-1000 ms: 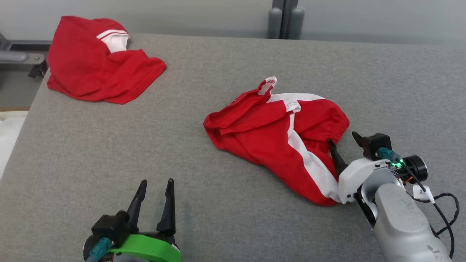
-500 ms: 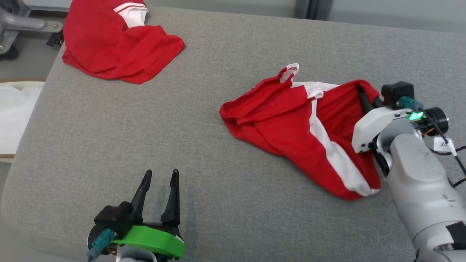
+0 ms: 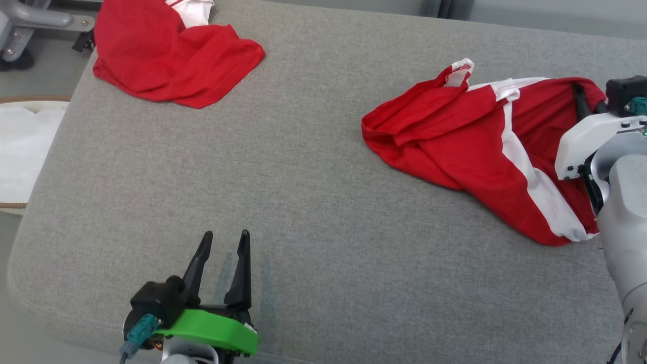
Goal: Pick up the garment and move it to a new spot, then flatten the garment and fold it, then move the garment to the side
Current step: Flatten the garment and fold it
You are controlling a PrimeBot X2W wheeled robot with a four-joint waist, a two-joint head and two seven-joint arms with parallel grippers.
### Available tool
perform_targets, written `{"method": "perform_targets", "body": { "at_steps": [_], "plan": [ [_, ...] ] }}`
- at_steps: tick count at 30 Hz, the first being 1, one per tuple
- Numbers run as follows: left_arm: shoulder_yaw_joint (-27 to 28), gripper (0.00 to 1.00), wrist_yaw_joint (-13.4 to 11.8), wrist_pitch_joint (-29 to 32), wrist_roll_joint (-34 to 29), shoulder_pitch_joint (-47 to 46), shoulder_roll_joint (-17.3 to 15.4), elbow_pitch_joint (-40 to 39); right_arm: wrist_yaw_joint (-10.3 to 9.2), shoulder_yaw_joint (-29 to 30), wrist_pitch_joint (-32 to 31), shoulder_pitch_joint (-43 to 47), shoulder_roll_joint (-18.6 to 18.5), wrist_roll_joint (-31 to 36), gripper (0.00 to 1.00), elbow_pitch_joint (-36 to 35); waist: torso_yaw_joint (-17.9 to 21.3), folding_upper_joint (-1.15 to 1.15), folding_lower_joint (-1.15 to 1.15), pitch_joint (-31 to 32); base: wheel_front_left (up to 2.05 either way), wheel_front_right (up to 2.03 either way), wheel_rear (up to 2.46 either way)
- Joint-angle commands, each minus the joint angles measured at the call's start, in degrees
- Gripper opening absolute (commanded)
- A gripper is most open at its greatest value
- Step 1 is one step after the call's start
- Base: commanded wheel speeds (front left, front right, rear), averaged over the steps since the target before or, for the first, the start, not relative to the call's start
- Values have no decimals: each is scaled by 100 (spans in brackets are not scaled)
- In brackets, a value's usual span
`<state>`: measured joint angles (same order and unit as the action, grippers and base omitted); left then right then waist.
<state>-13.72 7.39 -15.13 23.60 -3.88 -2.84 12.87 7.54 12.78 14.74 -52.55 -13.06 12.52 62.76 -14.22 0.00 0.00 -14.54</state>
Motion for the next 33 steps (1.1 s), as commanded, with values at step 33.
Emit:
{"method": "perform_targets", "body": {
  "at_steps": [33],
  "plan": [
    [20, 100, 18, -3, -192, 211, -10, -13, -10, -616, 52, 685, 100, -443, 100, -531, 424, 0, 0, 361, 0, 0, 0]
  ]
}}
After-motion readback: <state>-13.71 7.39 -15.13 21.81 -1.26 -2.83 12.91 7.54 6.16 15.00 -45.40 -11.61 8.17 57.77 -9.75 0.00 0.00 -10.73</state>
